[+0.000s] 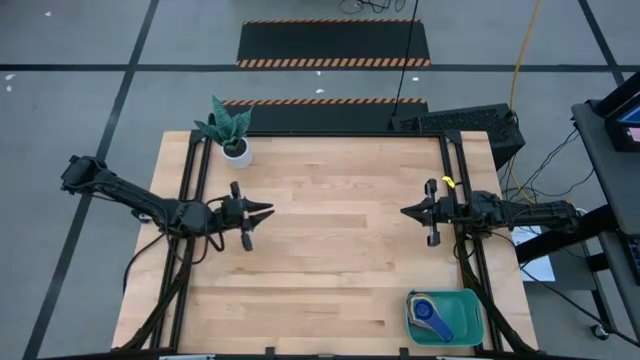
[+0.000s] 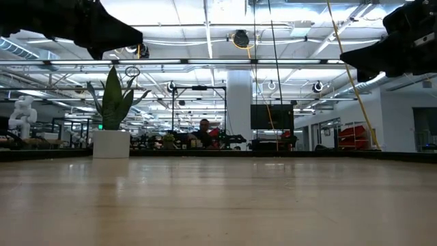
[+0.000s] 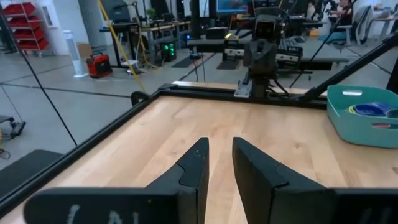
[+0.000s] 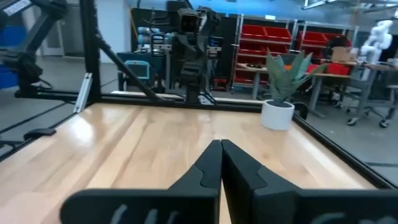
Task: Nest measuring cups in basket
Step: Return to Home Position
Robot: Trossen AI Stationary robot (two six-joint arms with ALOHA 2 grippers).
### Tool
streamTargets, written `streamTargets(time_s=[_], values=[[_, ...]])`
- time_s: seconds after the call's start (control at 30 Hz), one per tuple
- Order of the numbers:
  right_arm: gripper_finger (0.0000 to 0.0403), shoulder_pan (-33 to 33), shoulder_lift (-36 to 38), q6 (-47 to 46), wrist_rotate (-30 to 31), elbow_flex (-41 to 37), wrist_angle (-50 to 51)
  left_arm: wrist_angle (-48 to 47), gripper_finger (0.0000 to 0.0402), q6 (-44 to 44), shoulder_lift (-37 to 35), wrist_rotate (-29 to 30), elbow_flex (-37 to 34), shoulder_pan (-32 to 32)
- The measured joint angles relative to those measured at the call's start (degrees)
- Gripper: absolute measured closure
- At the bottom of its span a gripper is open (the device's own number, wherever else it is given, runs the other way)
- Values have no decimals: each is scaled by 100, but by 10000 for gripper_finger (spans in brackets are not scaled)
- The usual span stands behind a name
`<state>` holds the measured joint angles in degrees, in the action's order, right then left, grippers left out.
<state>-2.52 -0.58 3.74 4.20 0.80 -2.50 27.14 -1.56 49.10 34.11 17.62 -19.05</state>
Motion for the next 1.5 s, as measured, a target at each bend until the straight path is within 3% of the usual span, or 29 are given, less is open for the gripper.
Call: streamTargets(time_s=[0.37,0.53,0.7,1.0,1.3,1.5], values=[[403,-173,-2,191,-183,0,55,100,325,67,-6,-1,-111,0],[403,-173,-2,435,-732,0,74,170,325,31,-6,-70,-111,-77],[403,-173,-2,453,-838,0,45,218,325,254,-6,-271,-111,-289],[403,-173,-2,449,-854,0,30,1074,325,623,-246,-414,-694,-466],[403,-173,-4,446,-856,0,26,1759,325,734,-1043,-1370,-1695,-461],[403,-173,-4,446,-858,0,23,1502,325,802,-1299,-1812,-1707,-461]])
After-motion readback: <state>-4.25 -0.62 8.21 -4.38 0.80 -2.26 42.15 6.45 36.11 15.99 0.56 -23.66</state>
